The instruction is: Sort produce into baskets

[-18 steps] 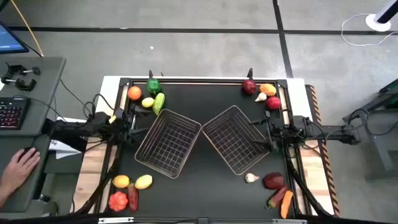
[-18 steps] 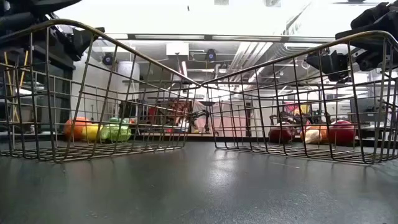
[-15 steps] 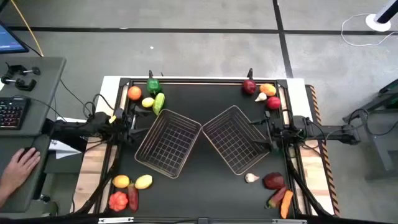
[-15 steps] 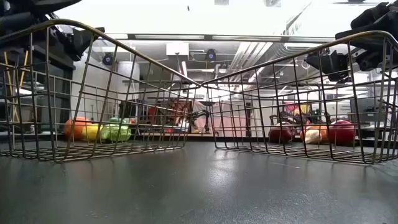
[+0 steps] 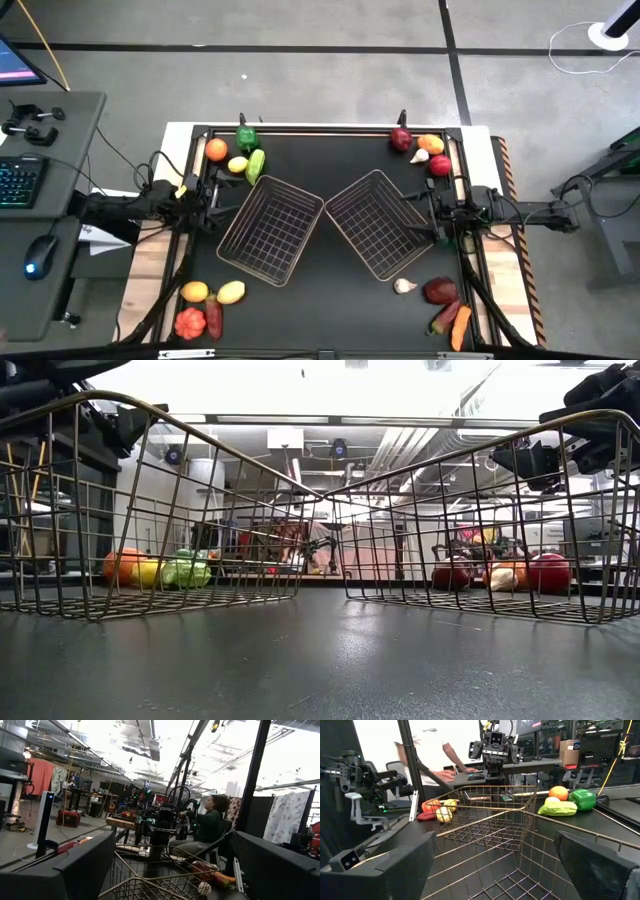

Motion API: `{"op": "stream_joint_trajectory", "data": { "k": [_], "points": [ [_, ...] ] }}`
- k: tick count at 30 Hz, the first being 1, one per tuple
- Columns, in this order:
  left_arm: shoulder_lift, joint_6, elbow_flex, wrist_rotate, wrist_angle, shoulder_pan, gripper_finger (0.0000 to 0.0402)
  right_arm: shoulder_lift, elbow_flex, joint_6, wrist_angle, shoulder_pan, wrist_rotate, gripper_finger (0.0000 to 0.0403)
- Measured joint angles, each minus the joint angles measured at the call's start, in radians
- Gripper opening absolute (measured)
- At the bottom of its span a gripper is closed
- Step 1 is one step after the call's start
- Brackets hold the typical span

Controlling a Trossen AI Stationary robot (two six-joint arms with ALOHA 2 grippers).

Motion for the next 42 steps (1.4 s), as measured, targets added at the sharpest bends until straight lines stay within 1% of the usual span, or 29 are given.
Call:
{"op": "stream_joint_trajectory", "data": {
  "k": [42],
  "points": [
    [0.000,0.000,0.000,0.000,0.000,0.000,0.0392,0.000,0.000,0.000,0.000,0.000,0.000,0.0399]
  ]
}}
